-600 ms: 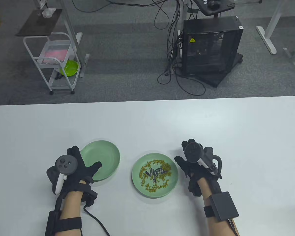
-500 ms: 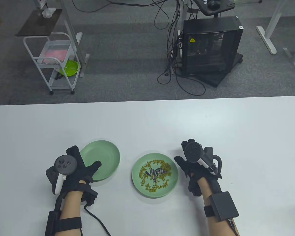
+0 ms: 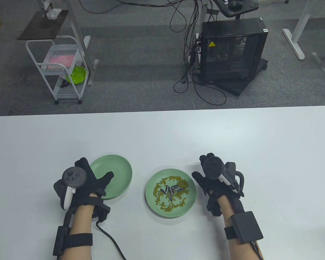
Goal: Pick sunflower seeds with hand pinch into plate
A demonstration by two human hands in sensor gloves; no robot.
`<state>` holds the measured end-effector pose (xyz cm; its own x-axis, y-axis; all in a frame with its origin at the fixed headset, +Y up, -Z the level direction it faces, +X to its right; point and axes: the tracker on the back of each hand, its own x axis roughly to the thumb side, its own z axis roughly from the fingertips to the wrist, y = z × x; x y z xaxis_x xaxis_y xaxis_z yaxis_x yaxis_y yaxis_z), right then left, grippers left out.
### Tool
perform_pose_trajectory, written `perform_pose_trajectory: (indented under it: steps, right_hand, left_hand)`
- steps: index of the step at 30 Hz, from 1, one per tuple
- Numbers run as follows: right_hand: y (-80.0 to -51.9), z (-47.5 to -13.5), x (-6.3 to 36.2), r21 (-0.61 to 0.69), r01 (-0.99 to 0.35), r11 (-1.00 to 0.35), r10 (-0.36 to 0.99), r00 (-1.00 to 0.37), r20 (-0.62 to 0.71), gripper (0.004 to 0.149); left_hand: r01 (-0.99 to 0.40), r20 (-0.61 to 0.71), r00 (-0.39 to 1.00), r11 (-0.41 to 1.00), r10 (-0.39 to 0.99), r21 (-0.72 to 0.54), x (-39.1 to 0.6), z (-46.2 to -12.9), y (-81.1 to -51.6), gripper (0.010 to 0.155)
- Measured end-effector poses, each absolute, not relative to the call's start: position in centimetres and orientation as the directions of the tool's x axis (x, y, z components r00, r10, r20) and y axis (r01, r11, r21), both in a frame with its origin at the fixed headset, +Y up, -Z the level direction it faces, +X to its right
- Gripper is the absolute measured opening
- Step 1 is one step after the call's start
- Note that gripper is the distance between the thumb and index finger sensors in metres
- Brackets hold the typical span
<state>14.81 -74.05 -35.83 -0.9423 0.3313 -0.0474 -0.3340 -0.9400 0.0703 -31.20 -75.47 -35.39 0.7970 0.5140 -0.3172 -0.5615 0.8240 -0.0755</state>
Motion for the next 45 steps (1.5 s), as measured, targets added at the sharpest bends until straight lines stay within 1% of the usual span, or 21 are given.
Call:
perform_pose_trajectory:
  steps: [3,5,7,10,16,17,21,26,30,32,34,36,38,39,41,43,45]
  right_hand:
    - [-73.8,-35.7,15.0,0.055,-0.349,-0.935,0.347,-0.937,-0.043,0.079]
    - [-73.6,-35.7,15.1,0.050,-0.361,-0.931,0.360,-0.932,-0.043,0.079]
    - [-73.7,-35.8,15.0,0.052,-0.347,-0.937,0.345,-0.938,-0.043,0.079]
    - [-73.6,-35.8,14.8,0.046,-0.328,-0.943,0.327,-0.944,-0.037,0.079]
    - [-73.2,-35.7,14.3,0.011,-0.338,-0.941,0.338,-0.941,-0.010,0.076]
    - [-73.1,-35.6,14.2,0.008,-0.343,-0.939,0.343,-0.939,-0.007,0.076]
    - [-73.2,-35.6,14.2,0.008,-0.337,-0.941,0.337,-0.941,-0.004,0.076]
    - [-73.1,-35.6,14.0,0.007,-0.337,-0.941,0.337,-0.941,0.003,0.076]
    - [-73.2,-35.6,13.6,0.012,-0.331,-0.943,0.331,-0.943,0.015,0.076]
    - [-73.2,-35.6,13.5,0.014,-0.327,-0.945,0.327,-0.945,0.019,0.076]
    - [-73.1,-35.5,13.3,0.021,-0.327,-0.945,0.328,-0.944,0.028,0.076]
    - [-73.1,-35.5,13.2,0.017,-0.329,-0.944,0.329,-0.944,0.031,0.076]
    - [-73.0,-35.5,13.0,0.019,-0.331,-0.943,0.332,-0.943,0.038,0.076]
    - [-73.0,-35.4,12.9,0.018,-0.330,-0.944,0.330,-0.943,0.041,0.076]
    - [-73.0,-35.4,12.7,0.021,-0.321,-0.947,0.322,-0.946,0.049,0.076]
    - [-73.0,-35.4,12.4,0.021,-0.320,-0.947,0.321,-0.945,0.058,0.076]
    - [-73.0,-35.3,12.0,0.025,-0.312,-0.950,0.313,-0.947,0.068,0.076]
  left_hand:
    - [-0.518,-0.414,0.807,0.842,0.422,-0.151,-31.1,-36.3,-76.5,0.127]
    - [-0.480,-0.452,0.817,0.856,0.357,-0.191,-31.0,-37.0,-77.0,0.127]
    - [-0.451,-0.472,0.827,0.863,0.307,-0.229,-30.8,-37.5,-77.4,0.127]
    - [-0.450,-0.471,0.833,0.850,0.289,-0.274,-30.3,-37.9,-78.1,0.127]
    - [-0.303,-0.506,0.857,0.884,0.091,-0.355,-29.4,-38.5,-78.7,0.124]
    - [-0.286,-0.507,0.859,0.887,0.070,-0.362,-29.4,-38.5,-78.6,0.124]
    - [-0.264,-0.525,0.849,0.909,0.061,-0.321,-29.3,-38.5,-78.2,0.125]
    - [-0.299,-0.545,0.830,0.919,0.117,-0.258,-30.2,-37.9,-77.7,0.127]
    - [-0.299,-0.537,0.827,0.940,0.168,-0.167,-30.8,-37.3,-76.4,0.121]
    - [-0.337,-0.522,0.819,0.936,0.240,-0.099,-31.2,-36.9,-75.7,0.112]
    - [-0.424,-0.507,0.784,0.906,0.358,-0.015,-31.8,-36.4,-75.3,0.098]
    - [-0.468,-0.489,0.759,0.882,0.430,0.048,-32.0,-35.9,-75.0,0.085]
    - [-0.514,-0.467,0.737,0.854,0.489,0.084,-32.3,-35.5,-74.9,0.075]
    - [-0.557,-0.453,0.703,0.821,0.548,0.130,-32.4,-35.2,-74.8,0.072]
    - [-0.602,-0.436,0.665,0.781,0.606,0.168,-32.5,-34.9,-74.4,0.068]
    - [-0.619,-0.411,0.656,0.763,0.632,0.185,-32.7,-34.5,-73.8,0.065]
    - [-0.682,-0.362,0.600,0.693,0.713,0.235,-32.8,-34.1,-73.3,0.063]
